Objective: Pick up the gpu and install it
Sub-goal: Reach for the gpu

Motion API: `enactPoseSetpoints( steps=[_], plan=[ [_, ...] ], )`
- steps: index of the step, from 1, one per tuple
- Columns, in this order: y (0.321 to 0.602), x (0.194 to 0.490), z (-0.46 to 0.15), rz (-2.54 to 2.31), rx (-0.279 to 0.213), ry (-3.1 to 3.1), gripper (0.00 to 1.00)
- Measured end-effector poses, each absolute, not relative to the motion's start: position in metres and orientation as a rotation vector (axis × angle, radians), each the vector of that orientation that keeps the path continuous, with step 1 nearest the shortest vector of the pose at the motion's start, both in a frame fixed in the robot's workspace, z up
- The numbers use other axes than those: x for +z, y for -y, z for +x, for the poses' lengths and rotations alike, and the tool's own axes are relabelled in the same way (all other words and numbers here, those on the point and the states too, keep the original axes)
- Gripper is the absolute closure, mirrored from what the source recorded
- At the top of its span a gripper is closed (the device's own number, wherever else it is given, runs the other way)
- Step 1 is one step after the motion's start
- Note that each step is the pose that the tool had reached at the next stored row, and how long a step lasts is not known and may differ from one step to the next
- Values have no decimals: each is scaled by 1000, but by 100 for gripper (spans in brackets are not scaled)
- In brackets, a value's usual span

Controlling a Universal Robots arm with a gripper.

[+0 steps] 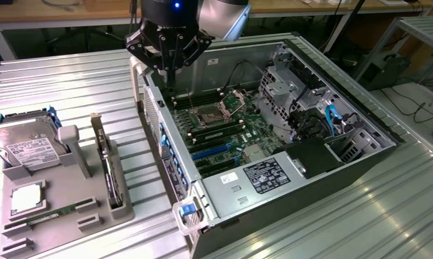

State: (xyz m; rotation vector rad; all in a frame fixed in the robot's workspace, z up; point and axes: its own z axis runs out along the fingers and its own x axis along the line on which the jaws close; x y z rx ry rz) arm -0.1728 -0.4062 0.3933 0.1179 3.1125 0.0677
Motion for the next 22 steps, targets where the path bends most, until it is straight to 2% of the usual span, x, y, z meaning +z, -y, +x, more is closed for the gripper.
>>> enactPoseSetpoints(
  steps=[22],
  plan=[
    [413, 393, -185, 118, 68, -3112, 89]
  ],
)
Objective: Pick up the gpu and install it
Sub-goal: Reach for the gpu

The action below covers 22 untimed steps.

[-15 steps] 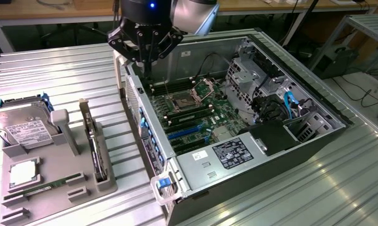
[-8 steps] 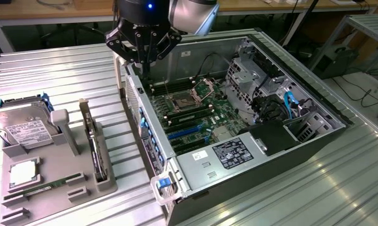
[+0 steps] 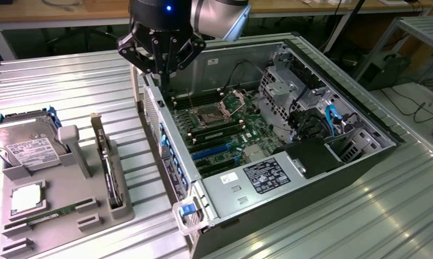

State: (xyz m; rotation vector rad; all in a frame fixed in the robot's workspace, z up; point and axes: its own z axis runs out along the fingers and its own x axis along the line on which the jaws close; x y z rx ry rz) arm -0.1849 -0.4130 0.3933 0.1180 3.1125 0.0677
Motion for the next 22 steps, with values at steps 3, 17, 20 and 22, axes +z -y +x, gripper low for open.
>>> enactPoseSetpoints(
  steps=[3, 17, 20, 22],
  plan=[
    [414, 393, -186, 118, 68, -3112, 89],
    [416, 393, -193, 118, 68, -3112, 89],
    [417, 393, -195, 118, 68, -3113, 89],
    [417, 393, -196, 118, 68, -3113, 89]
  ],
)
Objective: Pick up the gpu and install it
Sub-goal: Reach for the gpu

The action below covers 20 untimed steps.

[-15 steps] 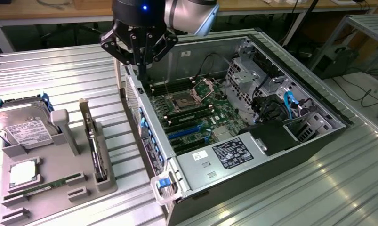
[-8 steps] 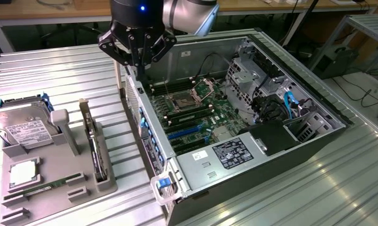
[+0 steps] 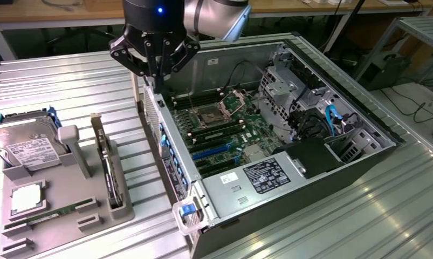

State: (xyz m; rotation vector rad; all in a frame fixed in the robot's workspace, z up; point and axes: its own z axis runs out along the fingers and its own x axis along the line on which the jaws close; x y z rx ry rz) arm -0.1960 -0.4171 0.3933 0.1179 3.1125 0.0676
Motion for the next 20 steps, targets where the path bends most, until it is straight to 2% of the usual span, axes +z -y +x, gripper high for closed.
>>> enactPoseSetpoints(
  steps=[20],
  plan=[
    [426, 393, -207, 118, 68, -3113, 89]
  ],
)
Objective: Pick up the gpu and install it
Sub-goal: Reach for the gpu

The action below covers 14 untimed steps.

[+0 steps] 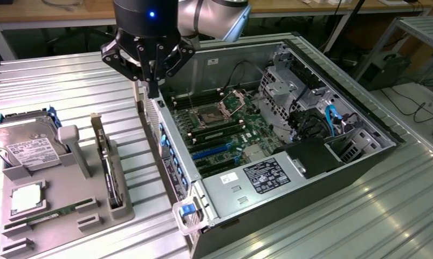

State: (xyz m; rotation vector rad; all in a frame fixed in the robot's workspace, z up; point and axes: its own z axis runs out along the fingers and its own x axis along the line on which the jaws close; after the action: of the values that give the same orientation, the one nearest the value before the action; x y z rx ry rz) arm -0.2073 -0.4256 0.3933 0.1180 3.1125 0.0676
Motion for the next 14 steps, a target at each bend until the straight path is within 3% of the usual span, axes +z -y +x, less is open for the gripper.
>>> enactPoseSetpoints(
  steps=[14],
  plan=[
    [432, 393, -214, 118, 68, -3112, 89]
  ],
)
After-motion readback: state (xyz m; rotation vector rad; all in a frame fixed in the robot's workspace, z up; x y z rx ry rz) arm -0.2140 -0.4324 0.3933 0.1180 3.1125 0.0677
